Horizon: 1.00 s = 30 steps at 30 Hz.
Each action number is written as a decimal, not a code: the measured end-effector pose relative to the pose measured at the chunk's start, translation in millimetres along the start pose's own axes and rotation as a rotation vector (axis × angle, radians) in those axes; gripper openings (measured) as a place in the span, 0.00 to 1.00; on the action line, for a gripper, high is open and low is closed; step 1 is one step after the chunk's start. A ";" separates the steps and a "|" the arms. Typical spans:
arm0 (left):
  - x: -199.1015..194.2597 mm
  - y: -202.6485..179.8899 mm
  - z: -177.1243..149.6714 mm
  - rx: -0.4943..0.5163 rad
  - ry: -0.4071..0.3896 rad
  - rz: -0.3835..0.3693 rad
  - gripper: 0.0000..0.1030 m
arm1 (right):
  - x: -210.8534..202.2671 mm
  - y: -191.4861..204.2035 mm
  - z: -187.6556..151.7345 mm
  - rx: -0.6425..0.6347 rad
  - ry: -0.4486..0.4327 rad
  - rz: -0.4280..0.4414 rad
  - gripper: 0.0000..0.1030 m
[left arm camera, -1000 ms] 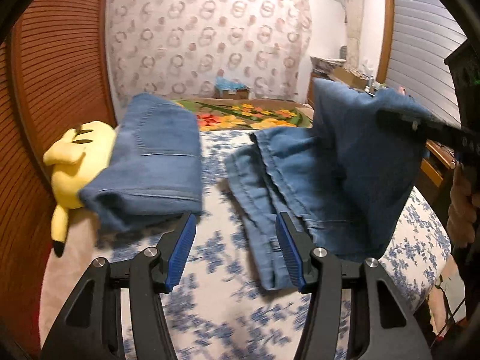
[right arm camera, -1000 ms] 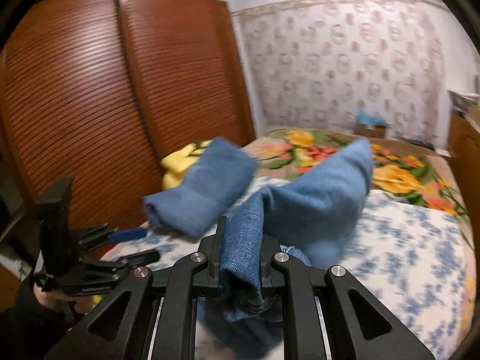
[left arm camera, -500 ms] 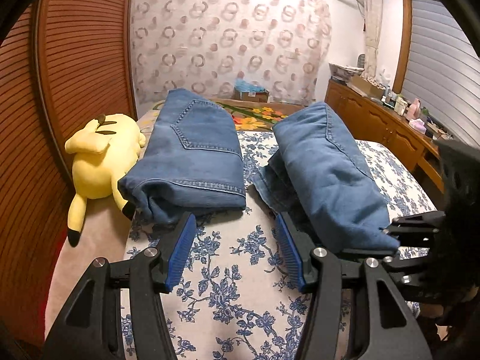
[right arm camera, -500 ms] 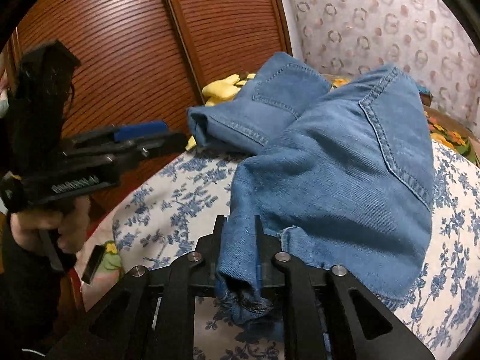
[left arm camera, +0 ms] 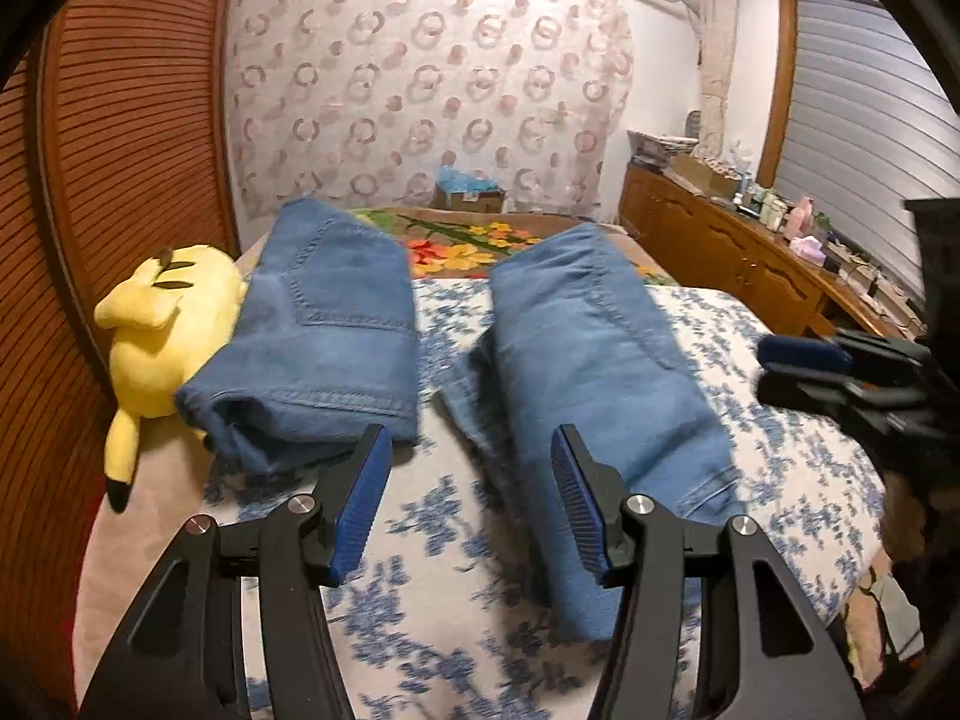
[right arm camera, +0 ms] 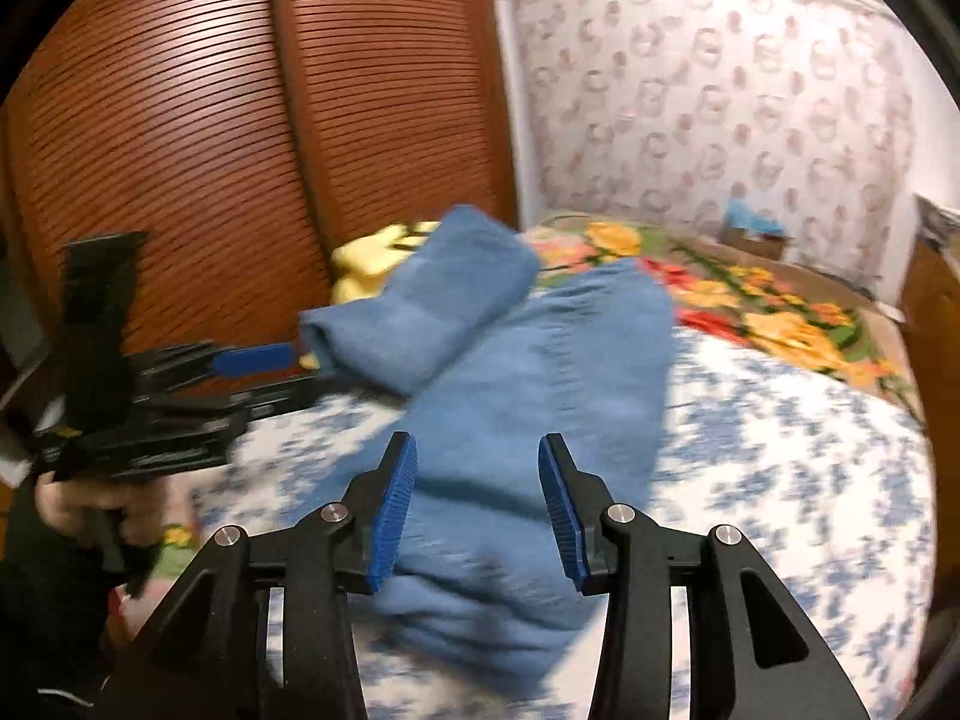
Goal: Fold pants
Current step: 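Lower the right gripper onto the back pocket and close it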
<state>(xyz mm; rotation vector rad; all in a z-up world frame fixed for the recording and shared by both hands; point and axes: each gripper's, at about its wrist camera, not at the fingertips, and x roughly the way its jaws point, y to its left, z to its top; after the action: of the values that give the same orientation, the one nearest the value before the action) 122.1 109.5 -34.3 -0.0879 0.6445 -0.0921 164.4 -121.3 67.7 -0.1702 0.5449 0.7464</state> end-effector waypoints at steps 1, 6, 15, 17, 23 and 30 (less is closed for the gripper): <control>1.7 -3.4 0.5 0.006 0.002 -0.007 0.55 | 3.1 -6.1 0.9 0.002 -0.002 -0.026 0.43; 24.2 -25.2 -7.1 0.054 0.049 -0.029 0.55 | 34.1 -24.8 8.5 0.014 0.014 -0.126 0.43; 46.3 -22.7 -32.1 0.053 0.125 -0.011 0.55 | 95.0 -61.0 32.5 0.104 0.076 -0.133 0.44; 48.5 -20.5 -37.0 0.054 0.135 -0.001 0.55 | 110.4 -61.4 34.0 0.117 0.088 -0.123 0.48; 50.5 -16.5 -48.4 0.043 0.146 -0.002 0.55 | 154.2 -54.9 32.9 0.089 0.121 -0.113 0.50; 50.0 -16.3 -51.0 0.033 0.146 -0.009 0.55 | 170.3 -60.2 28.9 0.115 0.150 -0.076 0.53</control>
<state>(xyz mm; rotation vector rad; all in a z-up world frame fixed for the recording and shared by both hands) 130.2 85.0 -102.8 -0.0525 0.7879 -0.1189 320.2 -53.6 -0.2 -0.1403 0.7181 0.6295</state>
